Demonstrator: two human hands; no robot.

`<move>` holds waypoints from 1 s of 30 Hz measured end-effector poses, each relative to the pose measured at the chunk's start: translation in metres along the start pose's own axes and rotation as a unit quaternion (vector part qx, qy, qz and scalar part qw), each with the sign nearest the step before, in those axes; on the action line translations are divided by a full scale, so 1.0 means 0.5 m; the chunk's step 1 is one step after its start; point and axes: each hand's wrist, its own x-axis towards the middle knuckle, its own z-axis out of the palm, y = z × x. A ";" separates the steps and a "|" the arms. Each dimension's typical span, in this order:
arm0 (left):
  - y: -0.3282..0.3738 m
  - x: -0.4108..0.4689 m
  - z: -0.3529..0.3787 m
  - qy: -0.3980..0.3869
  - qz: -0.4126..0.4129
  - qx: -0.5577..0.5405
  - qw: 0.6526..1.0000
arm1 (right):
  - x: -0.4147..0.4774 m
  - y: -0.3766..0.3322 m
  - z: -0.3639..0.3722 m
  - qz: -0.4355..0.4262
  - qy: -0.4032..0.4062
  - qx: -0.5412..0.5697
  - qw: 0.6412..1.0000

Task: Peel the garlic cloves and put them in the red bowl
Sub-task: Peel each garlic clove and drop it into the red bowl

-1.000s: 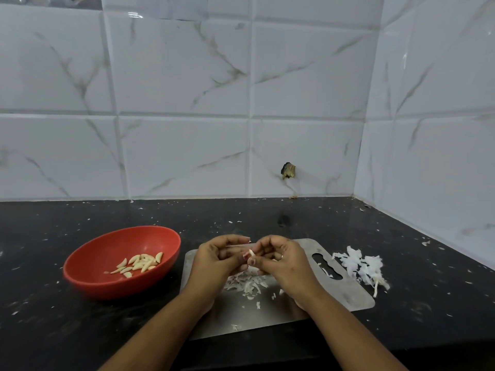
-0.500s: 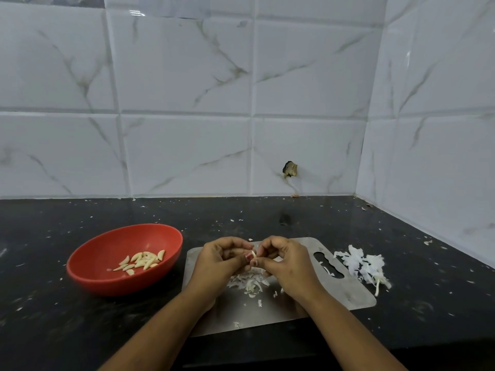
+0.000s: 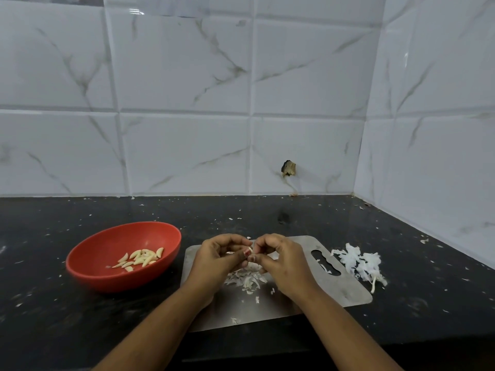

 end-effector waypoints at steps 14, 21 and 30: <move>0.000 0.003 -0.006 -0.047 -0.048 -0.037 0.997 | -0.001 -0.006 -0.013 0.003 -0.008 0.010 1.000; 0.003 0.001 -0.004 -0.031 -0.050 -0.079 0.995 | -0.001 -0.009 -0.012 0.017 -0.010 0.047 0.999; -0.002 0.002 -0.001 -0.044 -0.051 -0.056 0.996 | 0.003 -0.004 -0.011 0.054 -0.007 0.051 0.997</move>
